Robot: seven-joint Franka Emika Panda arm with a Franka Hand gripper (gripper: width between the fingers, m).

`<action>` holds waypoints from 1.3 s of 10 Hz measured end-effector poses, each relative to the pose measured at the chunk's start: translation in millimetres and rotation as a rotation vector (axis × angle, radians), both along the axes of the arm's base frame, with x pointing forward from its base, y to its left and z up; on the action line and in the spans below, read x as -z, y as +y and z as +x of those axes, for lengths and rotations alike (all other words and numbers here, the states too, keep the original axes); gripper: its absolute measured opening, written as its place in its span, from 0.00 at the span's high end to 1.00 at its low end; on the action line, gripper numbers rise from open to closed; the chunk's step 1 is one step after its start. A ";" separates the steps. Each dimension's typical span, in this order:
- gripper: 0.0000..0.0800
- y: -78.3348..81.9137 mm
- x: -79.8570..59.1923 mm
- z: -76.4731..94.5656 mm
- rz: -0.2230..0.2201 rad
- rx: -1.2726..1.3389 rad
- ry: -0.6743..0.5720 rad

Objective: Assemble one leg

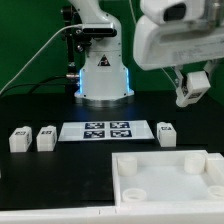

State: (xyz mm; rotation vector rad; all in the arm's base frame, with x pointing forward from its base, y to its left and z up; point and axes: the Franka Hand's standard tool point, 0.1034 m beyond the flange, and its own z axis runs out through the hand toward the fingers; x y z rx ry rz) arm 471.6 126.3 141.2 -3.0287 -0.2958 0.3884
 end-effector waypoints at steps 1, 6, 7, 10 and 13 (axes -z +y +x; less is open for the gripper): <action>0.63 1.7 -1.4 3.5 0.011 0.018 -0.095; 0.63 -4.6 0.3 11.3 0.074 0.054 -0.585; 0.63 -5.6 0.0 11.7 0.085 0.060 -0.648; 0.63 -14.7 -2.6 57.8 0.091 0.018 -0.723; 0.63 1.9 -8.9 97.2 0.118 0.017 -0.760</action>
Offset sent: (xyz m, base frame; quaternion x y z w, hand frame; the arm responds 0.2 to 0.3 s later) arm 0.0000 0.0000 0.0000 0.0000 0.2667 0.0000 0.9638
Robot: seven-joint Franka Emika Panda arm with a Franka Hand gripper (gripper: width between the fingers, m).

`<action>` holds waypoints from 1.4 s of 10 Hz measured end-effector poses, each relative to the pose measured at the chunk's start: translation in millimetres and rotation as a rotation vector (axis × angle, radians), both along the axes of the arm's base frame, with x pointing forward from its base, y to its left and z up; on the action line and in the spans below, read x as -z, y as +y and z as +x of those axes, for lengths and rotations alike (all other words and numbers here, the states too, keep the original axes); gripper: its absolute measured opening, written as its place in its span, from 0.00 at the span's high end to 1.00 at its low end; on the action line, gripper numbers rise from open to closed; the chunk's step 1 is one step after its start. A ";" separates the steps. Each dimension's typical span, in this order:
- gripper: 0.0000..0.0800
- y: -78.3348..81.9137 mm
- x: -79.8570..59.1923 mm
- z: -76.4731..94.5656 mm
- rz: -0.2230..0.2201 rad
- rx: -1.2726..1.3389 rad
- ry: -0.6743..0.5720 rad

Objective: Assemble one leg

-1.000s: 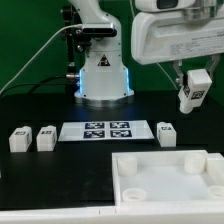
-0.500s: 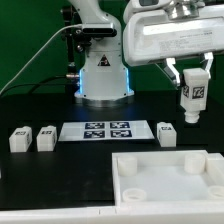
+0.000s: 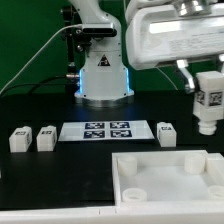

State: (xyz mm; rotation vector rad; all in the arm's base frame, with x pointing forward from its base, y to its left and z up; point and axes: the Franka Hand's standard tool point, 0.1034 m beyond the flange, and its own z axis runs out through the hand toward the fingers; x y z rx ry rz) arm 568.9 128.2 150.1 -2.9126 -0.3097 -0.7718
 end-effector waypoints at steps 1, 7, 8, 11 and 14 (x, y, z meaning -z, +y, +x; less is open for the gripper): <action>0.63 -1.0 0.4 -0.9 -0.001 0.001 0.001; 0.63 -3.6 6.3 9.1 -0.004 -0.006 0.001; 0.63 -0.6 11.1 25.9 0.009 -0.001 -0.006; 0.63 -0.9 24.8 50.3 0.022 0.010 -0.012; 0.63 -6.5 41.6 51.1 0.019 0.016 0.002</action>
Offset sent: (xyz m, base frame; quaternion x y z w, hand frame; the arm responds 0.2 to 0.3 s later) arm 0.0000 0.0000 0.0000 0.0000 0.0000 0.0000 1.0000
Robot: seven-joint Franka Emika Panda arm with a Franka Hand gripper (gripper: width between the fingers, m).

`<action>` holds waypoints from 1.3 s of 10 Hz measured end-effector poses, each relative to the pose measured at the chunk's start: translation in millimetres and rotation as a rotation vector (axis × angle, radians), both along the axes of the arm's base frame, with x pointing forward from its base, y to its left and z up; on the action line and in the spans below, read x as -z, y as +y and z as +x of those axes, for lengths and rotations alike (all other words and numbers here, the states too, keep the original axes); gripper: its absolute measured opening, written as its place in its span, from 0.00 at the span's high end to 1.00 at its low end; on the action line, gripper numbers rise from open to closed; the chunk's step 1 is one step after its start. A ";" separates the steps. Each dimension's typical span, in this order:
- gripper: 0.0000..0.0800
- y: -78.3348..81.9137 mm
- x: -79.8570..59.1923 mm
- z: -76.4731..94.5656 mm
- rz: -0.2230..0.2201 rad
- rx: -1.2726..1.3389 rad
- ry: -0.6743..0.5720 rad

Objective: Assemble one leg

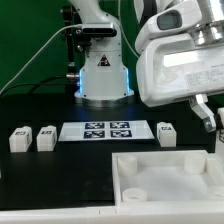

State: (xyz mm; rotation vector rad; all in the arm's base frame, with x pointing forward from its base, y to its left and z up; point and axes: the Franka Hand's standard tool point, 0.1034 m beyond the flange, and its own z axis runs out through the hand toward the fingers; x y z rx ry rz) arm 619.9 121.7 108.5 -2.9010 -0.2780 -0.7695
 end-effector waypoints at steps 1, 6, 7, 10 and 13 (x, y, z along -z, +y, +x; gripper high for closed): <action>0.63 -5.7 5.5 -0.2 -0.005 0.000 0.006; 0.63 -11.0 16.3 3.2 -0.008 0.000 0.015; 0.63 -8.3 18.9 3.3 -0.007 -0.003 0.017; 0.63 -7.0 24.5 0.0 -0.007 -0.006 0.025; 0.63 -6.9 32.3 -1.5 -0.004 -0.001 0.013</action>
Offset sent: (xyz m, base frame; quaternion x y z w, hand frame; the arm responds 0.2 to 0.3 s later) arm 0.0073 -0.0069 -0.0079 0.0075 0.0021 0.0016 1.0000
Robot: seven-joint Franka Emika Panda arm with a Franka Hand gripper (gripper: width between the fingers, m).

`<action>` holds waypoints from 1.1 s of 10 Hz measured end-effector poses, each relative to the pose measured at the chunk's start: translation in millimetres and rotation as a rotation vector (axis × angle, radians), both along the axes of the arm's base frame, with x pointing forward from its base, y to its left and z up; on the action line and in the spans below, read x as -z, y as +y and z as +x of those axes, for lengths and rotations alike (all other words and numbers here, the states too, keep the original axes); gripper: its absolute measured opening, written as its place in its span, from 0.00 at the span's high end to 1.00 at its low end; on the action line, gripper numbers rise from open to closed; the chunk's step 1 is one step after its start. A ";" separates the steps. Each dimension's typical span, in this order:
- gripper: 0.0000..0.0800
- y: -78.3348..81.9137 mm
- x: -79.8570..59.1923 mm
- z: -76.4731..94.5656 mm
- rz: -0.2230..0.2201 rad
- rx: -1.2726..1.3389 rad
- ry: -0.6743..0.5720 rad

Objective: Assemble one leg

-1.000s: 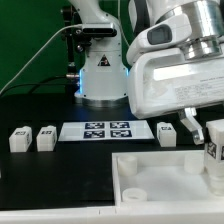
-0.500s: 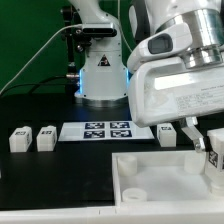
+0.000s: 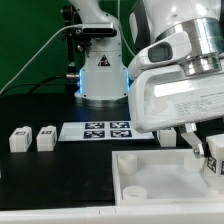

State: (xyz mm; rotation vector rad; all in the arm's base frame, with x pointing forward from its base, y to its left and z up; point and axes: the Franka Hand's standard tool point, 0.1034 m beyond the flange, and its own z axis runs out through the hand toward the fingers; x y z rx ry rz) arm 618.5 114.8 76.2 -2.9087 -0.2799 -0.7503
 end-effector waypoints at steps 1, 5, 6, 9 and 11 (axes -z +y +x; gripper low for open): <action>0.63 0.1 2.7 0.9 0.003 0.004 -0.016; 0.62 -0.5 2.8 2.3 0.004 0.009 -0.037; 0.41 -0.5 2.8 2.3 0.004 0.009 -0.037; 0.20 -0.5 2.9 2.3 0.004 0.009 -0.037; 0.19 -0.5 2.9 2.3 0.004 0.009 -0.037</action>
Offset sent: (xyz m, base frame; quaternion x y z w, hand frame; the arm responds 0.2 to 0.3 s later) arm 0.0000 0.0000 0.0000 0.0000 0.0000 0.0000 1.0000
